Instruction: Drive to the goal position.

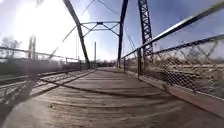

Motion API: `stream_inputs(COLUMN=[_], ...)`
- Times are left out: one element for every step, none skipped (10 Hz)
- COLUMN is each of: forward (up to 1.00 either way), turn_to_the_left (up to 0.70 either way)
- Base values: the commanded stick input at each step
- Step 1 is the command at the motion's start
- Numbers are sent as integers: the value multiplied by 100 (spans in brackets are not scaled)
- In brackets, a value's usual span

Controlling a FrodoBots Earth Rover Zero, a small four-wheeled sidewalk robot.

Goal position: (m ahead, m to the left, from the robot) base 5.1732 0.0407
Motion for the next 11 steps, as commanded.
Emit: stream_inputs(forward=[100,100,100,100,100,100,100,100,100,100,100], turn_to_the_left=[0,0,0,0,0,0,0,0,0,0,0])
